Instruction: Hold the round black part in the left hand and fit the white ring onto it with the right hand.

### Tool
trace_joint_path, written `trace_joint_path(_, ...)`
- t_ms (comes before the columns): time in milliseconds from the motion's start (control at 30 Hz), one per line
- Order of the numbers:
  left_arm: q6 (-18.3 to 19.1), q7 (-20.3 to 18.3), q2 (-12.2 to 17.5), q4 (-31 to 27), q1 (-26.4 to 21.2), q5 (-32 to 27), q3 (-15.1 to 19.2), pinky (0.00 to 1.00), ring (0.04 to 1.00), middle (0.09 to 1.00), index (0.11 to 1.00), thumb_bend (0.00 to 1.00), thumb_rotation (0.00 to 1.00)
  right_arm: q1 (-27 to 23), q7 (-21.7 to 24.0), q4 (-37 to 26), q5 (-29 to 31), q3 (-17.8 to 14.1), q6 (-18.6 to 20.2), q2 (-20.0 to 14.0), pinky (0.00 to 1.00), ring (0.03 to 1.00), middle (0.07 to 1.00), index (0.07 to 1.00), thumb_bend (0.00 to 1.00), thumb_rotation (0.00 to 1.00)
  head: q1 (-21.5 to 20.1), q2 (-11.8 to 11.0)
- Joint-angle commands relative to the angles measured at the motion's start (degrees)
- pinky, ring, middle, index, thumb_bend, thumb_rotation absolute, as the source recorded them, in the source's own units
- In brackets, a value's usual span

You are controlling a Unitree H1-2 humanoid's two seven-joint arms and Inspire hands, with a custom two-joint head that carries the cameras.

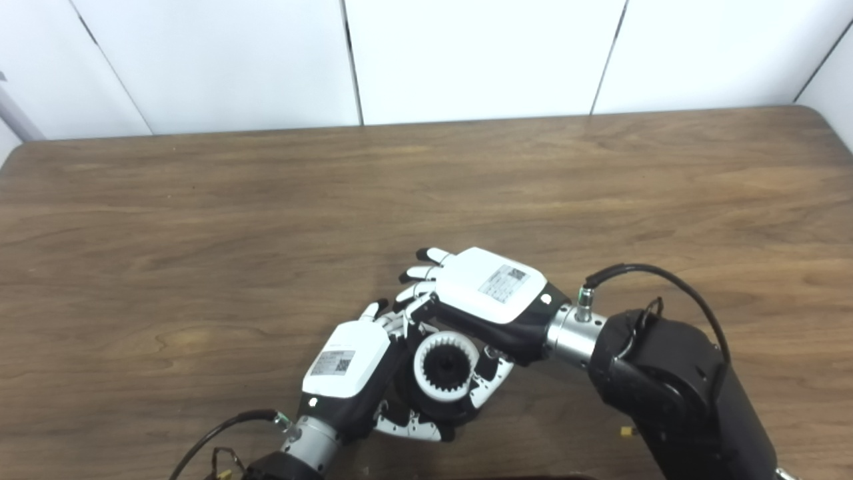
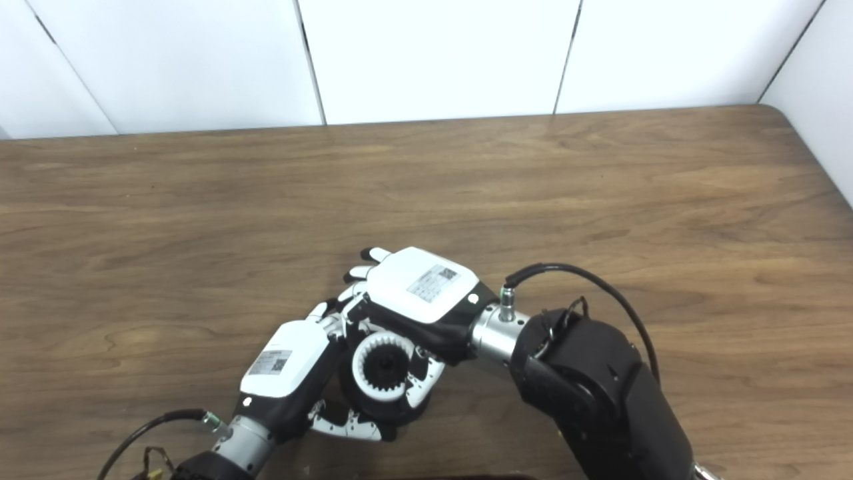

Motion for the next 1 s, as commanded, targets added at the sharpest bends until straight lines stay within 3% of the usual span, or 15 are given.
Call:
trace_joint_path(0,-0.4,-0.8,-0.4,-2.0,0.4,0.4,-0.8,1.0,0.888,0.82,0.484,0.52,0.06,-1.7,-3.4,-0.3,0.8,-1.1,-1.4,-0.5,1.0,0.923,0.813,0.484,0.52,0.13,0.0,0.1)
trace_joint_path(300,0.4,-1.7,-0.7,-2.7,0.6,-0.1,-0.7,1.0,0.89,0.816,0.484,0.52,0.06,-1.8,-6.8,2.3,3.3,-2.5,-2.1,-2.6,0.96,0.926,0.819,0.486,0.52,0.14,0.0,0.7)
trace_joint_path(400,0.4,-1.7,-0.8,-2.8,0.4,0.0,-0.7,1.0,0.892,0.819,0.484,0.52,0.06,-2.0,-5.6,2.4,2.1,-2.3,-1.1,-3.0,0.97,0.934,0.819,0.492,0.52,0.15,0.1,0.9)
trace_joint_path(433,0.4,-1.8,-0.8,-2.8,0.4,-0.1,-0.7,1.0,0.894,0.821,0.484,0.52,0.06,-2.1,-5.0,2.4,1.8,-2.2,-0.8,-3.1,0.98,0.941,0.829,0.606,0.69,0.28,0.1,1.0)
trace_joint_path(500,0.5,-1.9,-0.9,-2.8,0.3,0.1,-0.8,1.0,0.894,0.822,0.484,0.52,0.06,-2.0,-3.6,1.9,1.2,-2.1,0.3,-3.1,0.99,0.954,0.846,0.712,0.85,0.41,0.3,1.0)
trace_joint_path(633,0.8,-2.5,-1.0,-2.9,0.0,0.4,-0.8,1.0,0.896,0.824,0.484,0.52,0.06,-1.9,-2.6,1.2,0.1,-1.9,1.1,-3.1,0.99,0.962,0.87,0.775,0.97,0.52,0.5,1.1)
trace_joint_path(767,0.8,-2.7,-1.1,-2.8,-0.2,1.1,-0.8,1.0,0.893,0.823,0.484,0.52,0.06,-2.3,-0.9,-0.1,-0.4,-2.0,2.6,-2.7,0.99,0.974,0.89,0.807,1.0,0.59,0.5,1.2)
trace_joint_path(967,0.3,-2.3,-1.0,-2.3,-0.5,1.3,-0.8,1.0,0.884,0.815,0.484,0.52,0.06,-3.5,0.0,-1.8,0.7,-2.7,4.4,-2.0,0.97,0.978,0.912,0.831,1.0,0.58,0.5,1.4)
